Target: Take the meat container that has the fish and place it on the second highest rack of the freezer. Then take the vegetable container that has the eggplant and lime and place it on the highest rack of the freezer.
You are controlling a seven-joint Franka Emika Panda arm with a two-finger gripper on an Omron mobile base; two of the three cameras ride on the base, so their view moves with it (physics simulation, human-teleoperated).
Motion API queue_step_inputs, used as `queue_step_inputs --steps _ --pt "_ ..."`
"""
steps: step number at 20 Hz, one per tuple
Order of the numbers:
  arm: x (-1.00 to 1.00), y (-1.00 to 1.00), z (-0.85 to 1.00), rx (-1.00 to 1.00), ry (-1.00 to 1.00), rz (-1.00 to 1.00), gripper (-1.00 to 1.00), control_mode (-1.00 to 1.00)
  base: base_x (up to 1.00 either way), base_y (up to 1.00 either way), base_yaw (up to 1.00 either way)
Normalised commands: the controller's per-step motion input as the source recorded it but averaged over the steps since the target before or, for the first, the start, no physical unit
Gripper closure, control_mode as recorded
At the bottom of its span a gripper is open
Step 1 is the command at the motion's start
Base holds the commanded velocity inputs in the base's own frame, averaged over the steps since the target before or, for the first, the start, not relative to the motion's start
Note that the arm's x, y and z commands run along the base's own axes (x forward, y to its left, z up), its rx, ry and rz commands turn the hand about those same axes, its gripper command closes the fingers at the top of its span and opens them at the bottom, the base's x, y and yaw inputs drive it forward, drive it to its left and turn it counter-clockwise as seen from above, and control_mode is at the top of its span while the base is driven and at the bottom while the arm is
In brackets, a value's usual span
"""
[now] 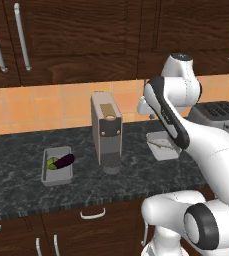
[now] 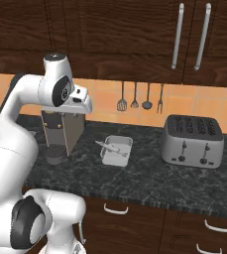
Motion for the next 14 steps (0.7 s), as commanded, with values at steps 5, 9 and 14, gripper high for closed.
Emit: queue_step_inputs --steps 5,9,14 --pt "-0.38 -0.52 -0.05 0.06 -0.03 -0.14 -1.00 -1.00 0.00 0.00 0.00" --pt "-0.49 -0.59 -0.49 0.08 -0.01 -0.53 -1.00 -1.00 0.00 0.00 0.00" --pt "-0.09 -0.57 -0.69 0.16 0.00 -0.61 -1.00 -1.00 0.00 0.00 0.00"
